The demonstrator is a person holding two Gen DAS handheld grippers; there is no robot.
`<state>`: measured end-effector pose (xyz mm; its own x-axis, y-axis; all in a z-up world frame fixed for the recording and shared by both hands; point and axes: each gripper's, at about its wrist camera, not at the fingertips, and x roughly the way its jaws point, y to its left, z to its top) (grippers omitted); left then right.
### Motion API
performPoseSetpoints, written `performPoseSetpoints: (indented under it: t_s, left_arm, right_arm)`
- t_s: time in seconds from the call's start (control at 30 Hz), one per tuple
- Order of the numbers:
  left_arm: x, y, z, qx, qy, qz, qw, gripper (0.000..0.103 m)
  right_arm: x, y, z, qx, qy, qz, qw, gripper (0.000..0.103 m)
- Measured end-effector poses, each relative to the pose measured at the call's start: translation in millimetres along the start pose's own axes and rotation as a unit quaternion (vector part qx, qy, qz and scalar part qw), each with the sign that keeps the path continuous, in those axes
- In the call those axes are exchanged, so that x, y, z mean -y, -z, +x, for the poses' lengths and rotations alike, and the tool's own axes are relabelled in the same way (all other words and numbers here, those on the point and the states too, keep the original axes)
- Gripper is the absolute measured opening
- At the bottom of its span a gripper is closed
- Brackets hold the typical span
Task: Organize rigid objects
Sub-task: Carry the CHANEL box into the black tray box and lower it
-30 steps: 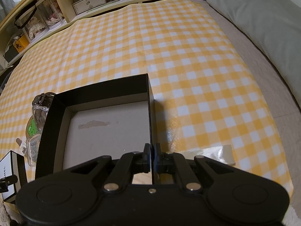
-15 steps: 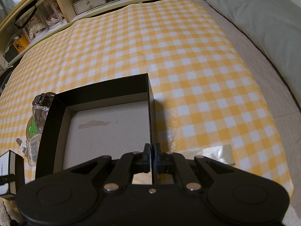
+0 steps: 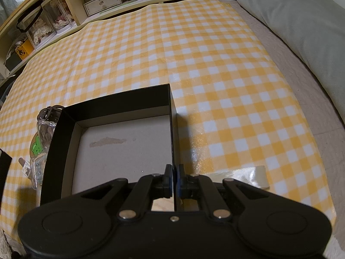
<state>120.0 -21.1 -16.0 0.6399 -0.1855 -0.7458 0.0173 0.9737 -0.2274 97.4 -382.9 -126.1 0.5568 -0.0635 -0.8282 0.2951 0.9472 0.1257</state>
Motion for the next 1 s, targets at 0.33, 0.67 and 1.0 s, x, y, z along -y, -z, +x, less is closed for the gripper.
performPoseSetpoints:
  t_s: [0.33, 0.67, 1.0]
  left_arm:
    - [99, 2, 32, 0.004, 0.121, 0.046, 0.9916, 0.095]
    - [180, 22, 126, -0.047, 0.159, 0.038, 0.9854, 0.095]
    - [185, 37, 178, -0.109, 0.184, -0.011, 0.9768, 0.099]
  right_arm:
    - [0, 0, 0, 0.000, 0.000, -0.002, 1.000, 0.004]
    - [4, 2, -1, 0.001, -0.007, 0.000, 1.000, 0.005]
    - [5, 3, -3, 0.000, -0.017, 0.007, 1.000, 0.005]
